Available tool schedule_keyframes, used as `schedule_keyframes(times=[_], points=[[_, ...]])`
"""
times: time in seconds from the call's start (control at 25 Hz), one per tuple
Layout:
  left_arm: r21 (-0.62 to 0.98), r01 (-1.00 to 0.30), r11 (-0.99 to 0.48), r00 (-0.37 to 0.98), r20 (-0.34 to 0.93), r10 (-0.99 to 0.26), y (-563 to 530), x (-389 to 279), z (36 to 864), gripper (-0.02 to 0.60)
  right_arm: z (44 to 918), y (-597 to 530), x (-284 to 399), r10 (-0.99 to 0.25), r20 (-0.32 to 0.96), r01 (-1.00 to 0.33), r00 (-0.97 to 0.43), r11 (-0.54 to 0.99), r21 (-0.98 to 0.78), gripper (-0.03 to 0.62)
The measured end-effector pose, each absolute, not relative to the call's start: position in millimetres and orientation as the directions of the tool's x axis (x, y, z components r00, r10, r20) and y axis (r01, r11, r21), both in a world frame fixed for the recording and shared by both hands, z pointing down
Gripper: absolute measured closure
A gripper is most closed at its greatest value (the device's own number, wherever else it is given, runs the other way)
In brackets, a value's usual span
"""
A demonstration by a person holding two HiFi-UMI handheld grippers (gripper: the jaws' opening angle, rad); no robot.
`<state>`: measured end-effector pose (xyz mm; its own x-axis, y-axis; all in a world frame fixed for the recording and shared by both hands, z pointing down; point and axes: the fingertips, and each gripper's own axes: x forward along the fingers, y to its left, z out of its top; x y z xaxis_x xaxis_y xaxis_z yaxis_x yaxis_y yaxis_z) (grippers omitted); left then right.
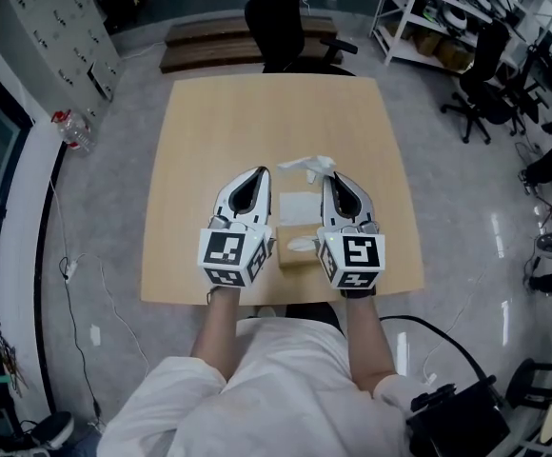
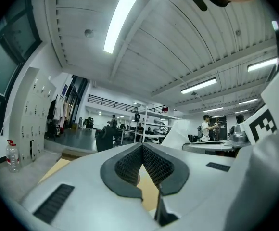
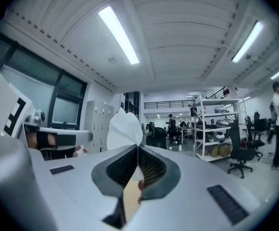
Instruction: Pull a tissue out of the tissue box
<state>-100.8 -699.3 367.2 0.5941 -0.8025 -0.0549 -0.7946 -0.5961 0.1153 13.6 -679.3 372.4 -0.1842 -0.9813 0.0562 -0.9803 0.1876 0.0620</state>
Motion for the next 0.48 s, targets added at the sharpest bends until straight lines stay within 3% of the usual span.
schedule_keyframes(times=[0.2,0.48], points=[[0.102,-0.809,-0.579,0.572,-0.091,-0.815,-692,-102,356,0.591,347,-669,17,-0.986,-0.028,-0.987,-0.162,0.162,-0.015,0.586],[0.093,-0.816,-0.570,0.563,-0.093,-0.821,-686,-100,356,0.589,358,-669,16,-0.985,0.011,-0.985,-0.174,0.174,-0.017,0.586]])
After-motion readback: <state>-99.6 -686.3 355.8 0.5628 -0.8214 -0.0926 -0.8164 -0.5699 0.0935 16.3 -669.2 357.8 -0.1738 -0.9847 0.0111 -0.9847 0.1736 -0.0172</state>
